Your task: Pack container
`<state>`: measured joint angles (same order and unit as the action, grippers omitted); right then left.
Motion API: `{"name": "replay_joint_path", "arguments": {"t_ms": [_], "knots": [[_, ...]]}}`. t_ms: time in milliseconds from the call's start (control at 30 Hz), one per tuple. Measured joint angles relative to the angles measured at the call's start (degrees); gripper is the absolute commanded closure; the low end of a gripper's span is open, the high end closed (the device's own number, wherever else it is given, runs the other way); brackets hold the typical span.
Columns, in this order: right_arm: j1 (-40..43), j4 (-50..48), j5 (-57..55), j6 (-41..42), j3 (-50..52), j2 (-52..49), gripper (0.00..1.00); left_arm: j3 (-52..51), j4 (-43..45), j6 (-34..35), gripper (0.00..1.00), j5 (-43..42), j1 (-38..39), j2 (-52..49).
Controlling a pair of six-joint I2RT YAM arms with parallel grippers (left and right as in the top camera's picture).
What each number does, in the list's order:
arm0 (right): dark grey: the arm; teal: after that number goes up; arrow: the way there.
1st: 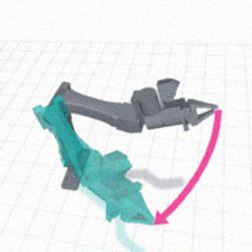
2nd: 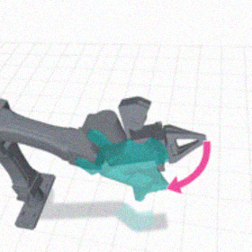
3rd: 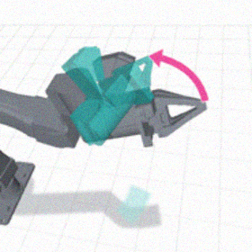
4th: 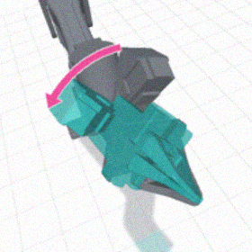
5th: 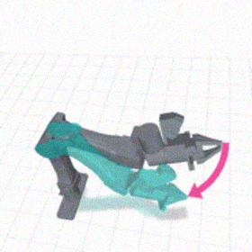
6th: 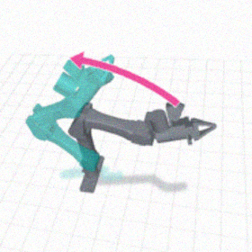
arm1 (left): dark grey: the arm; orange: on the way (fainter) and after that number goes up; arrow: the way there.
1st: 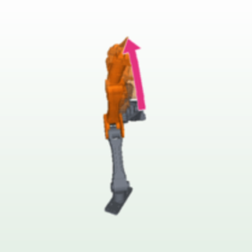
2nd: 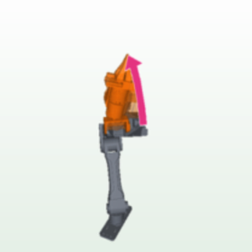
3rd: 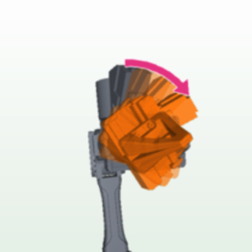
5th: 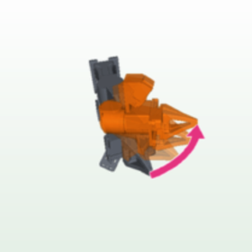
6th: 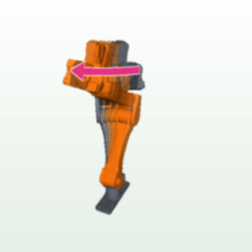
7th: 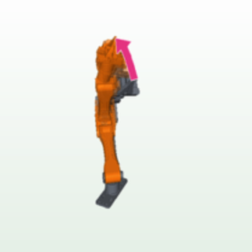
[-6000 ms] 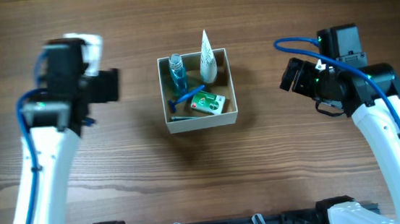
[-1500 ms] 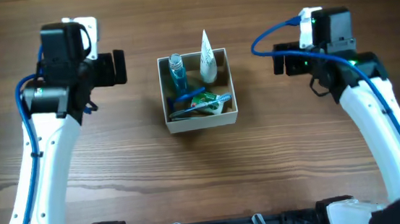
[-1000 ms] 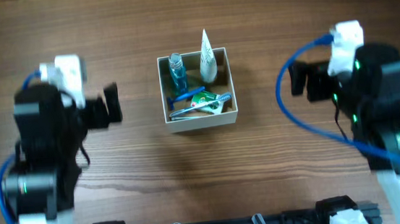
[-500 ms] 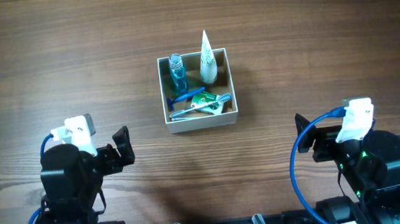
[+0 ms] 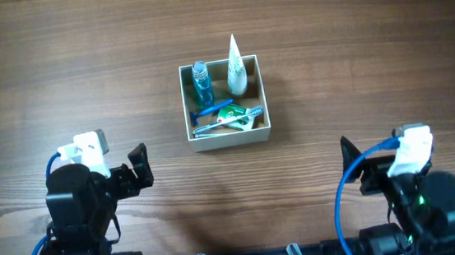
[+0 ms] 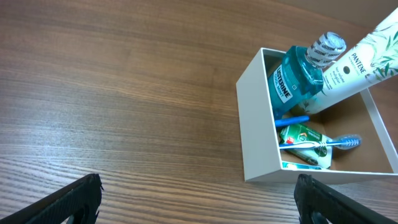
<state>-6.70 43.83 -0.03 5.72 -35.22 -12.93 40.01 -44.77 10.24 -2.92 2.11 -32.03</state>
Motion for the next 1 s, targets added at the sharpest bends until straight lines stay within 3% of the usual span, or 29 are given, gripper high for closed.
{"name": "replay_joint_path", "arguments": {"t_ms": [67,367,533,1000], "knots": [[0.0,-4.9,0.1,-0.2,8.2,10.0,0.00,0.0,0.0,0.0,0.00,0.0,0.0,0.0],[0.0,-48.6,1.3,-0.9,31.5,12.2,0.00,0.0,0.0,0.0,0.00,0.0,0.0,0.0],[0.0,-43.4,1.9,-1.5,34.9,12.2,0.00,0.0,0.0,0.0,0.00,0.0,0.0,0.0],[0.0,-43.7,2.2,-1.9,34.9,12.2,0.00,0.0,0.0,0.0,0.00,0.0,0.0,0.0]]}}
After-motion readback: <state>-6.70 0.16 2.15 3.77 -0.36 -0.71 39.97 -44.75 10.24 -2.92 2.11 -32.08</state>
